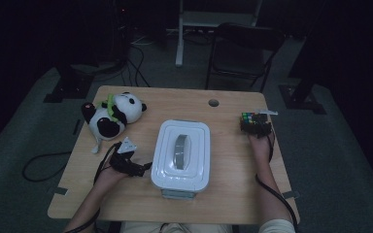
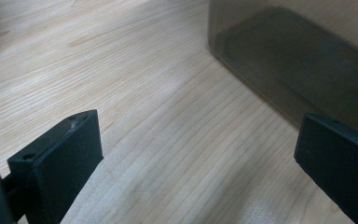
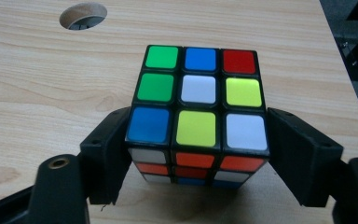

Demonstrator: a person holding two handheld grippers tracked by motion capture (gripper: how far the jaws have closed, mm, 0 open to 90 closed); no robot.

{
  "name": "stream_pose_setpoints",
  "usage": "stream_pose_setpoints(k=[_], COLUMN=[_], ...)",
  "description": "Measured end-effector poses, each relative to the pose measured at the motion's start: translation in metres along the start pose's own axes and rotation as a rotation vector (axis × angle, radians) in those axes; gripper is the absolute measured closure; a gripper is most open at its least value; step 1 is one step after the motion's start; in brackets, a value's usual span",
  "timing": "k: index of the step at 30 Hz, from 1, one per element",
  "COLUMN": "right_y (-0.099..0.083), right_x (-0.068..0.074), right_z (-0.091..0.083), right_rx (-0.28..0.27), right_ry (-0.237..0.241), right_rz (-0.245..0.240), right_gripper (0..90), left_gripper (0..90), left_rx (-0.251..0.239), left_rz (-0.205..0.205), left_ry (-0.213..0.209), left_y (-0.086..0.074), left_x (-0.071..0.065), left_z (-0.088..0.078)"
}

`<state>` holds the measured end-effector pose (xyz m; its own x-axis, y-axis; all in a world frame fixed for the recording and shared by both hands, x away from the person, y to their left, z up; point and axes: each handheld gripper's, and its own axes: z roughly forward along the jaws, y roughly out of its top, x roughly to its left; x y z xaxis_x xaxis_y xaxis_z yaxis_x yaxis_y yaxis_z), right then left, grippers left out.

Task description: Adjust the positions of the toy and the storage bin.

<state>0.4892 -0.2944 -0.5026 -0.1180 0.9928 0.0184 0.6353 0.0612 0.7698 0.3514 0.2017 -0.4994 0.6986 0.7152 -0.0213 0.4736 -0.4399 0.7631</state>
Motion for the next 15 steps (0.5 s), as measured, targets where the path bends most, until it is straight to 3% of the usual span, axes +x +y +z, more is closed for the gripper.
stream_pose_setpoints(k=[6, 15], right_y=[0.0033, 0.0025], right_x=[0.0018, 0.0007], right_z=[0.0024, -0.0029], right_rx=[0.011, 0.02], right_ry=[0.005, 0.002], right_rz=[-0.014, -0.018], right_gripper=[33.3, 33.8], left_gripper=[1.4, 1.4], left_rx=[-0.003, -0.011], left_rz=[0.0, -0.002], left_ry=[0.002, 0.006], left_y=[0.0008, 0.002], left_x=[0.0001, 0.0011], left_z=[-0.0008, -0.0036])
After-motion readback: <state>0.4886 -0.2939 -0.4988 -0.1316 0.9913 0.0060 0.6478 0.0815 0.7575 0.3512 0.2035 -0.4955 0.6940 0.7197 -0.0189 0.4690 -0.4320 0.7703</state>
